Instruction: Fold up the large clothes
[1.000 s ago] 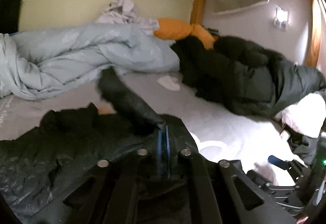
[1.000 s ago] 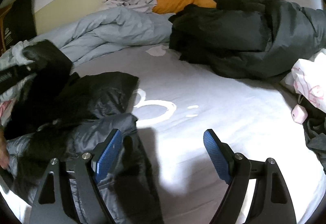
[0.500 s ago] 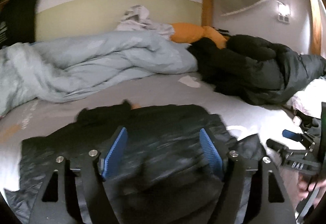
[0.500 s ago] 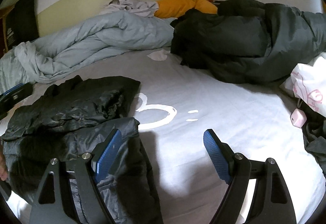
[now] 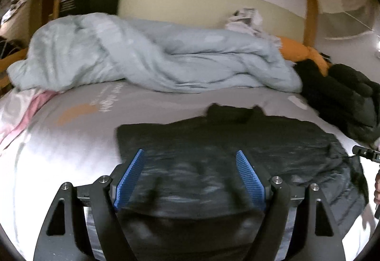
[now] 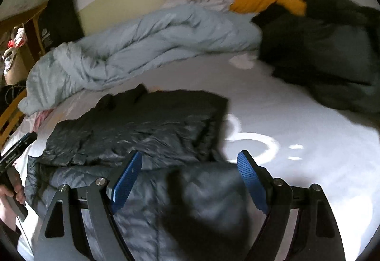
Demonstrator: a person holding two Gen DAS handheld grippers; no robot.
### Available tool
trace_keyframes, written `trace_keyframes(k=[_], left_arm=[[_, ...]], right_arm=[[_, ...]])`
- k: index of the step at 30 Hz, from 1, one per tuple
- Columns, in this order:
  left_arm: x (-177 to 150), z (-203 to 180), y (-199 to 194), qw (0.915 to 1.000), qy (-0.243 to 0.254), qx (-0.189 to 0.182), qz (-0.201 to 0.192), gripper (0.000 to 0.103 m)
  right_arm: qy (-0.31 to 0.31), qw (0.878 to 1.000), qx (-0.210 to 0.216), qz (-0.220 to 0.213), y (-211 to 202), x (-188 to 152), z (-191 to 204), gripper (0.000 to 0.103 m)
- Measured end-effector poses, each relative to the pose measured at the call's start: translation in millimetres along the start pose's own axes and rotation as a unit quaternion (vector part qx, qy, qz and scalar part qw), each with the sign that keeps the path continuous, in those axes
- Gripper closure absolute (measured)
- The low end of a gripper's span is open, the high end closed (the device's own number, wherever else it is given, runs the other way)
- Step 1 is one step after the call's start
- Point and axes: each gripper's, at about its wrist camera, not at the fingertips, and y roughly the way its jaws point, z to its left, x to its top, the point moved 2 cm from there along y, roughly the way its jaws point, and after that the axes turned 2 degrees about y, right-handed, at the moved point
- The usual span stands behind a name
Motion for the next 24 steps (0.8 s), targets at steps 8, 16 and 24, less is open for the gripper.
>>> trace_keyframes(k=[8,16,24], left_arm=[[-18.0,34.1,79.1,0.9808,0.025,0.067,0.181,0.008],[-27.4,54.6,105.0,0.9787,-0.047,0.052,0.193,0.008],[-31.1,49.7,112.3,0.9776,-0.032,0.055,0.201,0.007]], right_arm=[[-0.034,0.996,-0.060,0.056,75.1,11.3,4.1,0.090],[-0.061,0.996,-0.060,-0.025,55.1,34.3,9.1,0.095],[-0.037,0.994,-0.081,0.059,104.7,20.9,-15.1,0.095]])
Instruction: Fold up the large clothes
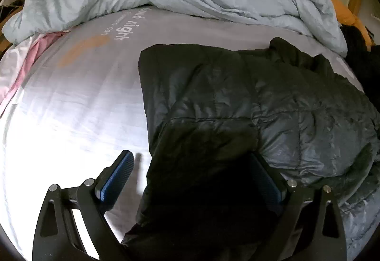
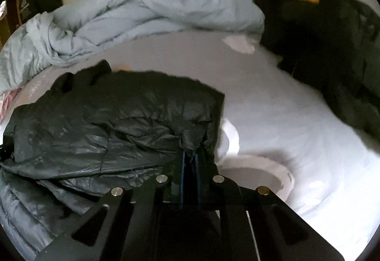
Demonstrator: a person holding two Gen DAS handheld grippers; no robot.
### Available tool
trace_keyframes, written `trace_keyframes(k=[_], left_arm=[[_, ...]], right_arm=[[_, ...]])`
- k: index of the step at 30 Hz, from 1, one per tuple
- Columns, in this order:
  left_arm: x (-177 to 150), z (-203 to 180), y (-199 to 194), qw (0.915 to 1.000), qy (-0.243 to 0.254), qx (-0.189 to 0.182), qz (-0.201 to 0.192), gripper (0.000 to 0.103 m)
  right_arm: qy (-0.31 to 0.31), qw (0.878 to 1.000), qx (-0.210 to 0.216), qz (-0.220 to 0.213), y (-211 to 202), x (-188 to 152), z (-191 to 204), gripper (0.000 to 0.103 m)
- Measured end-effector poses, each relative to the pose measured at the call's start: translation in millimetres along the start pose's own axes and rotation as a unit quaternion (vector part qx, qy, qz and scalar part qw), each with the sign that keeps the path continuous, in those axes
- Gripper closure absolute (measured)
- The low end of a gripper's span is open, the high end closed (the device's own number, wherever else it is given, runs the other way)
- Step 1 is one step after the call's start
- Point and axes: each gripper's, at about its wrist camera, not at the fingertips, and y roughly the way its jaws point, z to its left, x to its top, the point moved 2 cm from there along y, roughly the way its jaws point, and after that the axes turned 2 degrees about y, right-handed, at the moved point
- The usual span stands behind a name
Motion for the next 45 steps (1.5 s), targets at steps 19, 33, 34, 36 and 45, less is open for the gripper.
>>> trace_keyframes(k=[19,33,34,36,45], left_arm=[[-73.0,15.1,-191.8,0.9633,0.062,-0.024,-0.260,0.000],[-81.9,72.7,-97.7,0.9857,-0.063,-0.060,-0.144,0.002],[-82.7,73.7,-92.3,0.9843,-0.072,-0.080,-0.140,0.006],[-83.8,69.8,-85.9,0.9822,-0.075,-0.113,-0.130,0.016],[-88.1,37.8,-83.4,0.9864,0.000,-0.092,-0.136,0.081]], right_arm=[[0.041,0.985,-0.002,-0.169,-152.8,-31.8,-4.1,0.012],[0.030,0.993,-0.060,-0.102,-133.7,-81.5,-27.6,0.011],[0.030,0.993,-0.060,-0.095,-128.0,-81.2,-30.1,0.011],[0.032,0.994,-0.063,-0.079,-116.4,-82.5,-35.0,0.011],[0.075,0.996,0.021,-0.036,-74.2,-78.6,-51.1,0.046]])
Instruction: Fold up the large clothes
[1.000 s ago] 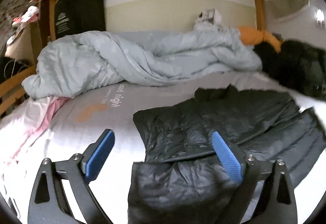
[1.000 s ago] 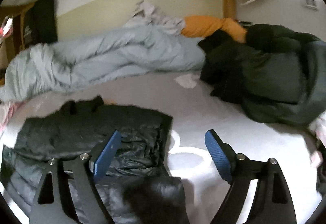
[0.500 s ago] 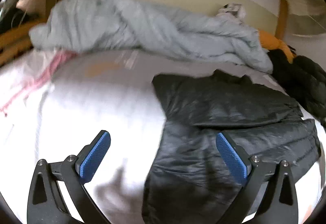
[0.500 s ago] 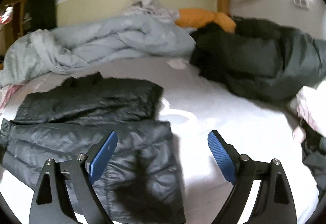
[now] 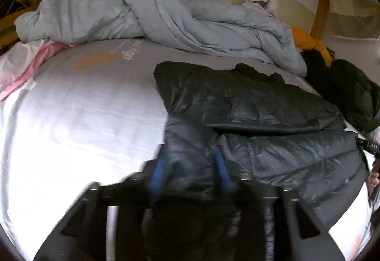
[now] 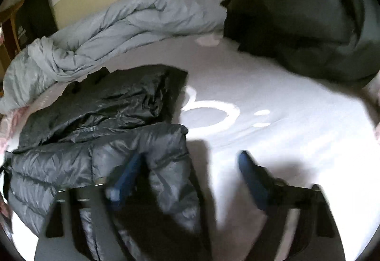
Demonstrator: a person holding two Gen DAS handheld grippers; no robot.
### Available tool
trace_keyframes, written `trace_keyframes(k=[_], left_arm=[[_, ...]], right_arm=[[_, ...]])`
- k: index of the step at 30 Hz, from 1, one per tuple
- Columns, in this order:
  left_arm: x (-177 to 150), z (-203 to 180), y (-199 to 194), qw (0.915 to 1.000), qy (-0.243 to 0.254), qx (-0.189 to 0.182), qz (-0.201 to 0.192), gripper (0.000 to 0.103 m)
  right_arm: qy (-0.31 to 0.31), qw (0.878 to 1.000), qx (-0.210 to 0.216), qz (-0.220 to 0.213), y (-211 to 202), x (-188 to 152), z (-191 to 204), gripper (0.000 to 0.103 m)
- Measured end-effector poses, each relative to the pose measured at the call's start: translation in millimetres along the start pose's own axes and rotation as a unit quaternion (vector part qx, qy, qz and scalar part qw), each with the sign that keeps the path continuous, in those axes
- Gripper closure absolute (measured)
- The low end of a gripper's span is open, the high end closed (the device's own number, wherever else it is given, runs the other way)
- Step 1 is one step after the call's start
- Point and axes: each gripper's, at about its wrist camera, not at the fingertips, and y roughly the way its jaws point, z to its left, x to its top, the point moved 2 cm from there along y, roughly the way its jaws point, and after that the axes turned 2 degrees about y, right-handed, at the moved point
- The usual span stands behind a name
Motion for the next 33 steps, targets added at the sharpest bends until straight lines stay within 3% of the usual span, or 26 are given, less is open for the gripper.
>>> trace_keyframes(k=[1,3,4,9,13,15,16,18,23,24,26,29,33], left_arm=[[0.8,1.0,-3.3,0.9999,-0.004,-0.008,-0.007,0.088],[5.6,1.5,-16.5,0.9991,-0.011,-0.022,-0.036,0.093],[9.3,-0.7,-25.0,0.9982,-0.009,-0.027,-0.053,0.094],[19.4,-15.4,-70.0,0.9908,0.020,-0.033,-0.130,0.094],[19.9,-7.9,-80.2,0.9873,0.005,-0.052,-0.150,0.094],[20.2,-4.8,-82.5,0.9868,0.006,-0.048,-0.155,0.086],[20.6,-4.8,-81.4,0.9880,0.014,-0.035,-0.150,0.080],[20.3,-2.5,-77.6,0.9893,0.015,-0.020,-0.144,0.079],[19.4,6.7,-66.1,0.9923,-0.014,-0.041,-0.116,0.079],[18.8,7.4,-65.6,0.9928,-0.015,-0.038,-0.113,0.079],[18.3,8.5,-69.9,0.9919,-0.018,-0.036,-0.121,0.094],[21.0,7.3,-71.3,0.9916,-0.010,-0.016,-0.128,0.095],[20.4,6.4,-30.1,0.9975,0.007,0.043,-0.056,0.095]], right_arm=[[0.007,1.000,0.006,-0.001,1.2,-0.1,0.3,0.076],[0.011,0.999,0.018,-0.025,-5.1,0.0,6.1,0.094],[0.000,0.999,0.015,-0.045,-12.6,0.3,11.0,0.097],[-0.042,0.988,0.015,-0.147,-66.4,1.3,30.3,0.098],[-0.046,0.983,0.005,-0.179,-84.6,1.8,31.4,0.098],[-0.041,0.983,0.005,-0.180,-84.9,2.9,29.6,0.098],[-0.039,0.983,0.009,-0.180,-84.8,3.3,29.9,0.098],[-0.045,0.983,0.012,-0.176,-83.7,3.4,32.3,0.098],[-0.063,0.984,-0.002,-0.165,-77.7,3.3,36.0,0.098],[-0.062,0.985,0.000,-0.163,-77.7,3.2,35.4,0.098],[-0.062,0.984,-0.002,-0.165,-77.7,3.1,36.2,0.098],[-0.059,0.983,0.000,-0.172,-77.5,2.4,38.1,0.098],[-0.070,0.984,-0.021,-0.161,-61.1,2.8,41.2,0.098]])
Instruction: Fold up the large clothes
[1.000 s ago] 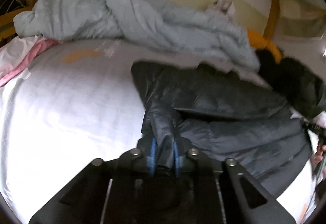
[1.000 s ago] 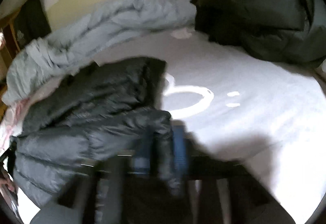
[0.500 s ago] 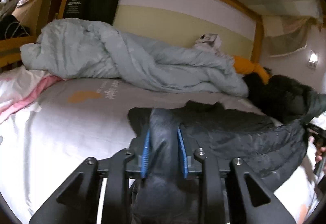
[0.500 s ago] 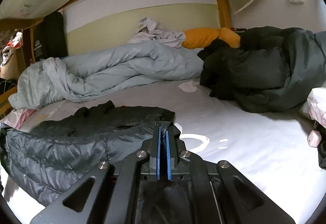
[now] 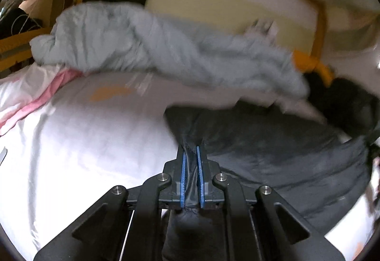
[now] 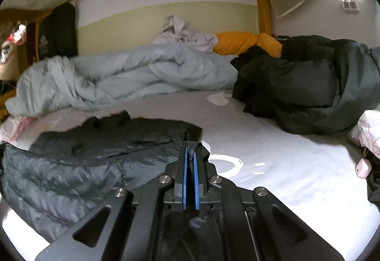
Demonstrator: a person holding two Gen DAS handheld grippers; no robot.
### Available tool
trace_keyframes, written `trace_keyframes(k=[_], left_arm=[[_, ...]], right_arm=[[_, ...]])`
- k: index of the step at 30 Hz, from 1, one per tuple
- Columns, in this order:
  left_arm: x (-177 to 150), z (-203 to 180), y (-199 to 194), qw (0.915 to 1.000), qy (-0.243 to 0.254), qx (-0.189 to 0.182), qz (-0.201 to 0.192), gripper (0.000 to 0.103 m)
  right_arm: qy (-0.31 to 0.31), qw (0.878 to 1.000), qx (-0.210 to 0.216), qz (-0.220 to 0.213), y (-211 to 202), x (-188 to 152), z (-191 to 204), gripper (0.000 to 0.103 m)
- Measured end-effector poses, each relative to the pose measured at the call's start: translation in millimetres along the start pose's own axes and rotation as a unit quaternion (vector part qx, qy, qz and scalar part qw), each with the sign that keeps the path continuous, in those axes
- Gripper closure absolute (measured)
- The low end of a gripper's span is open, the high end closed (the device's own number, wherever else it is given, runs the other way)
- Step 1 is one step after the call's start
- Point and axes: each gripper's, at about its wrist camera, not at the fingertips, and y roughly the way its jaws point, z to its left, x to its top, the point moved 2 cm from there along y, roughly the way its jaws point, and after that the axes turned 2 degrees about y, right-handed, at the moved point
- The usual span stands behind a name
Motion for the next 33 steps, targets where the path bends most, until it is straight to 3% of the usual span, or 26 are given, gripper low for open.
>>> trace_keyframes(k=[4,7,10,13,16,17,18,20,22,23,25,28,30,33], left_arm=[[-24.4,6.3,50.4,0.9948,-0.005,0.014,0.101,0.095],[-24.6,10.8,54.6,0.9933,-0.020,0.006,0.113,0.095],[-28.0,10.9,56.7,0.9926,-0.019,0.011,0.119,0.093],[-26.0,11.7,46.8,0.9952,-0.021,0.012,0.095,0.089],[-15.4,13.1,26.7,0.9982,-0.019,0.036,0.045,0.049],[-11.7,12.2,17.6,0.9990,-0.015,0.036,0.023,0.044],[-8.1,9.3,8.5,0.9992,-0.009,0.039,0.004,0.042],[-1.4,1.5,-8.8,0.9986,0.004,0.044,-0.028,0.027],[1.8,-10.6,-28.9,0.9974,0.018,0.034,-0.062,0.023],[1.8,-16.0,-36.2,0.9970,0.026,0.025,-0.069,0.023],[-0.6,-32.1,-51.1,0.9956,0.053,0.018,-0.076,0.021],[-5.2,-51.6,-73.0,0.9920,0.082,0.007,-0.096,0.012],[-5.6,-64.0,-89.4,0.9908,0.087,-0.011,-0.103,0.002],[-8.9,-81.2,-116.1,0.9862,0.090,-0.034,-0.135,0.001]], right_arm=[[-0.008,0.996,-0.027,0.090,46.3,-19.5,-3.2,0.098],[0.008,0.989,-0.014,0.146,71.0,-37.2,-6.0,0.098],[-0.020,0.988,-0.030,0.148,73.1,-40.6,1.1,0.098],[-0.028,0.988,-0.038,0.150,72.1,-41.2,3.1,0.098],[-0.013,0.989,-0.038,0.144,65.6,-37.6,-2.8,0.096],[-0.006,0.989,-0.039,0.140,61.7,-34.1,-6.0,0.092],[-0.002,0.990,-0.043,0.137,57.6,-31.9,-8.8,0.085],[0.003,0.992,-0.053,0.118,45.3,-26.3,-10.3,0.067],[0.006,0.995,-0.053,0.087,28.9,-19.9,-8.4,0.025],[0.006,0.996,-0.052,0.066,17.8,-15.5,-6.2,0.020],[0.000,0.999,-0.040,0.034,-1.5,-9.0,0.2,0.018],[-0.016,1.000,-0.021,0.005,-27.2,-2.4,14.1,0.017],[-0.019,1.000,-0.011,-0.003,-37.5,-1.6,21.6,0.015],[-0.010,1.000,0.005,-0.003,-49.0,-5.0,29.2,0.014]])
